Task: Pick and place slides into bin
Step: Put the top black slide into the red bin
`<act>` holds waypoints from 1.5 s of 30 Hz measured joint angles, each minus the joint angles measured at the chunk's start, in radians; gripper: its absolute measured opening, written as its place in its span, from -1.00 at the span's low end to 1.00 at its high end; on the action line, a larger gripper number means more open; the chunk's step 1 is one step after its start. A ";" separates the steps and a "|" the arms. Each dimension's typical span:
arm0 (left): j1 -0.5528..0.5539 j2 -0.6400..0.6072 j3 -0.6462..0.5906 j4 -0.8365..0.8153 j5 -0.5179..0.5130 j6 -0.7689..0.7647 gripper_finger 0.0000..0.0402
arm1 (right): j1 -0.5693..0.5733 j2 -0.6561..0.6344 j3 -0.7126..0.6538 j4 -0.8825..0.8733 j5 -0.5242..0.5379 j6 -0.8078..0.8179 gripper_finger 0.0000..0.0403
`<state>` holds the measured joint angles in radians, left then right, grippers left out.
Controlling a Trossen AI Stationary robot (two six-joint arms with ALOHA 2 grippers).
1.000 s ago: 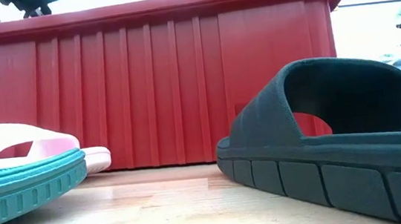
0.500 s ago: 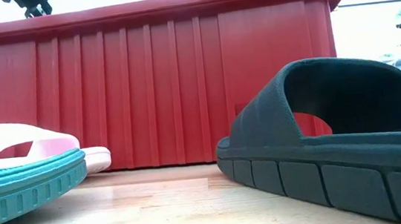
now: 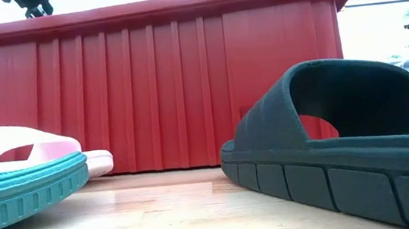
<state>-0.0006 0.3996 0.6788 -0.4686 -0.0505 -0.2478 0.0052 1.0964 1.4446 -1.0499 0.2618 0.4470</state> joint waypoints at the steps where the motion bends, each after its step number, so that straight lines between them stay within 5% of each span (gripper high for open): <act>1: 0.000 0.000 0.000 0.000 0.000 0.000 -0.74 | 0.029 -0.026 -0.028 -0.055 -0.007 0.070 -0.34; 10: 0.000 0.000 0.000 0.000 0.000 0.000 -0.74 | 0.312 -0.144 -0.422 -0.193 -0.093 0.492 -0.34; 14: 0.000 0.000 0.000 0.000 0.000 0.000 -0.74 | 0.388 -0.133 -0.560 -0.193 -0.166 0.534 -0.34; 18: 0.000 0.000 0.000 0.000 0.000 0.019 -0.74 | 0.390 -0.106 -0.672 -0.178 -0.069 0.507 -0.34; 25: 0.000 0.000 0.000 0.000 -0.001 0.024 -0.74 | 0.250 -0.029 -0.765 -0.176 0.185 0.385 -0.34; 37: 0.000 0.000 0.000 0.001 -0.001 0.034 -0.74 | -0.238 0.115 -0.767 -0.070 0.105 0.316 -0.34; 45: 0.000 0.000 0.000 0.001 0.000 0.035 -0.74 | -0.418 0.235 -0.767 -0.056 0.115 0.398 -0.34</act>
<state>-0.0004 0.4000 0.6792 -0.4681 -0.0509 -0.2132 -0.4125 1.3315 0.6777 -1.1056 0.3767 0.8453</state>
